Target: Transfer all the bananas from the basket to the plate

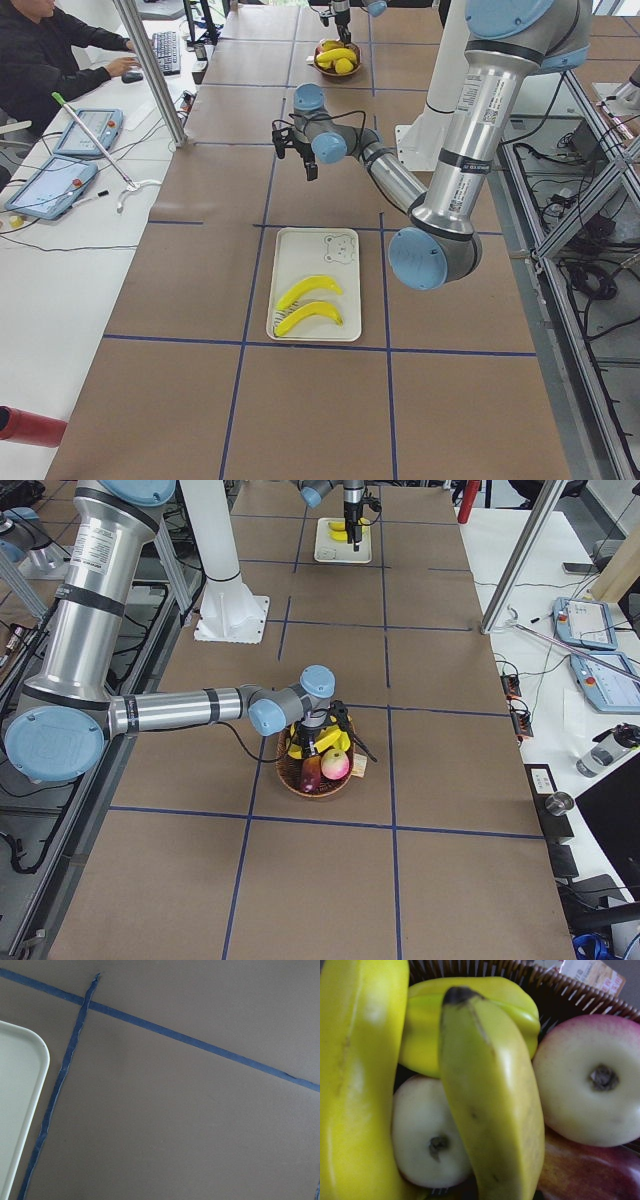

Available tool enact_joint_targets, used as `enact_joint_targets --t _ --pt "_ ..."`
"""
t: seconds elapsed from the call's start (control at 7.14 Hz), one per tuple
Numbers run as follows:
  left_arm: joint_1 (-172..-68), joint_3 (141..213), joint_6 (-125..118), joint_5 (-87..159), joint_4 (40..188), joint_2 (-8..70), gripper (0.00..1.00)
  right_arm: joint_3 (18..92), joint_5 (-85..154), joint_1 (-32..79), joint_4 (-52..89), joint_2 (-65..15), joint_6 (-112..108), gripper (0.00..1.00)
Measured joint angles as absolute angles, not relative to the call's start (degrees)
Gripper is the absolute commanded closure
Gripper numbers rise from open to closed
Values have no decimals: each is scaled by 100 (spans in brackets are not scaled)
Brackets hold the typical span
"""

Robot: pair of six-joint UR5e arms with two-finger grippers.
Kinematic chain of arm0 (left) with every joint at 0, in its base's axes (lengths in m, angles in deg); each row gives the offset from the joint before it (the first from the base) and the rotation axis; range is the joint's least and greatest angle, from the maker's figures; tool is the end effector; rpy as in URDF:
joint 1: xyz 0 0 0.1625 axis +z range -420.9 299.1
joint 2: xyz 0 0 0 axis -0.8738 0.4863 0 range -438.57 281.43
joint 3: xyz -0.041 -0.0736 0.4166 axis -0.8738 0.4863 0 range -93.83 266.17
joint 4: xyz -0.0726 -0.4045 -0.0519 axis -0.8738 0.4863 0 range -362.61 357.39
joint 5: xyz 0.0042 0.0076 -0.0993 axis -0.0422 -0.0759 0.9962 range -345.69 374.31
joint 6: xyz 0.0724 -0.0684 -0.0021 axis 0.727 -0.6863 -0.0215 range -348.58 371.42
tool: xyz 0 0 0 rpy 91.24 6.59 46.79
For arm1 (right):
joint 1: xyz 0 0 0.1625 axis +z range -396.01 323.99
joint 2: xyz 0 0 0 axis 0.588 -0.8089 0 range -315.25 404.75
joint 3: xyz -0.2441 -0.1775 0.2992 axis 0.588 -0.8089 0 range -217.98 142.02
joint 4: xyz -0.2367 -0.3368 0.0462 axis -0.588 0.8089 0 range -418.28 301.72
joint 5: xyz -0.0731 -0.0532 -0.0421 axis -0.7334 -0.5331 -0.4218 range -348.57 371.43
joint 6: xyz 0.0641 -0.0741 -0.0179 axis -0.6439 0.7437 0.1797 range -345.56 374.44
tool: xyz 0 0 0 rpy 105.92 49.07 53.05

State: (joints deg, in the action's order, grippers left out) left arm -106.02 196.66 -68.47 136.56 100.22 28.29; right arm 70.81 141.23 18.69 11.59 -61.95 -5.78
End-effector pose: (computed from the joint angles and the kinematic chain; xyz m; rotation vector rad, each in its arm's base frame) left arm 0.3410 -0.4558 0.3088 -0.0714 1.0006 -0.3128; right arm -0.1692 -0.3594 0.5883 0.0099 -0.7846 -0.3843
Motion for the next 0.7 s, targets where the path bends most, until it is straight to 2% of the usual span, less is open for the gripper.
enact_joint_targets --t 0.7 --pt "-10602 19665 -6847 13665 10022 2829 0 7311 14317 2141 1169 -6401 -500 100"
